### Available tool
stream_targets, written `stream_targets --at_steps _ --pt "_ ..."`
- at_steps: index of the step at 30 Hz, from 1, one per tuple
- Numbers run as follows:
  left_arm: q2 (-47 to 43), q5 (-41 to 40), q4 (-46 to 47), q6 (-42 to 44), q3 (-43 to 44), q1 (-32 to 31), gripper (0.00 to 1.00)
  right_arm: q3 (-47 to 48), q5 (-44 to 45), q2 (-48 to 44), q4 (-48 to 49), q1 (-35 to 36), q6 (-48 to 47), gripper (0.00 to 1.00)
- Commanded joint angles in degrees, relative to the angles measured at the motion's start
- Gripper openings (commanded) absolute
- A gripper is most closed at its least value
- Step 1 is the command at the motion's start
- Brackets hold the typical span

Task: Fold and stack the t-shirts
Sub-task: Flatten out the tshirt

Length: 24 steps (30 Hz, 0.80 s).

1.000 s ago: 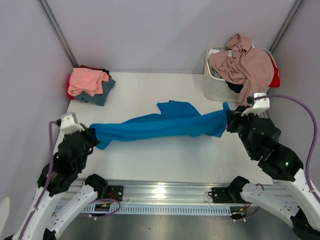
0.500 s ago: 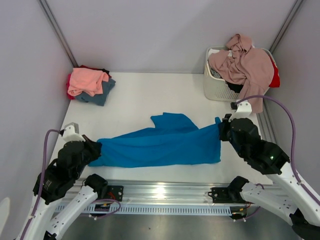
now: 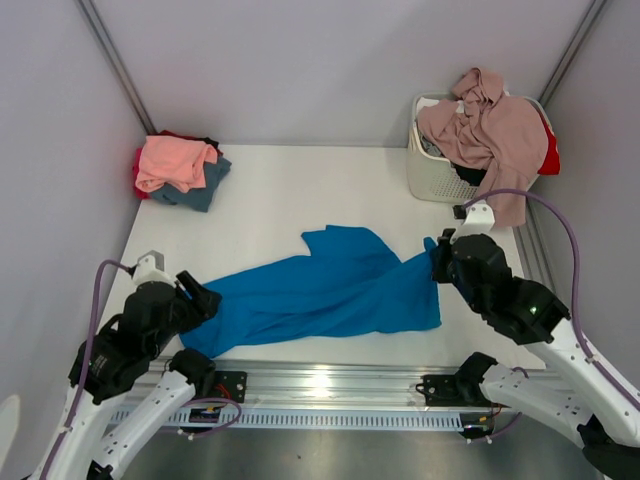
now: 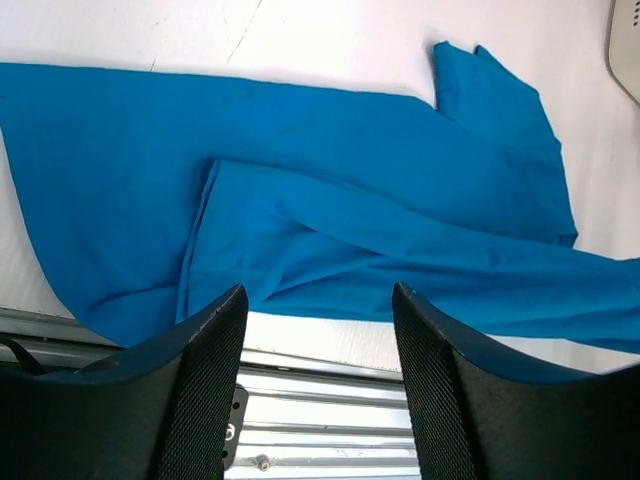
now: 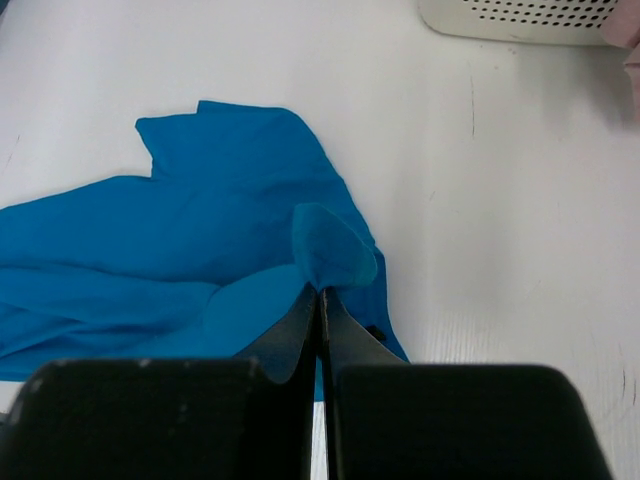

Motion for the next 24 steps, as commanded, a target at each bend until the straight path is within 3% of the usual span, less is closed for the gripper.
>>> stream_targets --at_steps 1,9,13,18,24 --pt "1.4 -0.8 0.3 -2.2 0.5 0.3 0.64 0.0 -0.7 0.5 2.4 0.2 0.6 0.00" --pt "8.9 3.0 7.6 -3.3 -5.8 0.3 0.65 -1.8 -2.7 1.6 5.0 0.3 1.3 0.00" --pt "17.6 -1.8 8.1 -1.2 -3.6 0.3 0.63 -2.2 -2.9 1.6 5.8 0.3 0.8 0.00" --pt "29.7 -13.4 2.6 -3.6 2.6 1.6 0.67 -3.2 -3.2 0.7 6.3 0.3 1.2 0.00" --pt "31.9 -9.4 7.0 -2.6 1.0 7.3 0.67 -4.7 -2.1 -0.7 5.4 0.3 0.7 0.00"
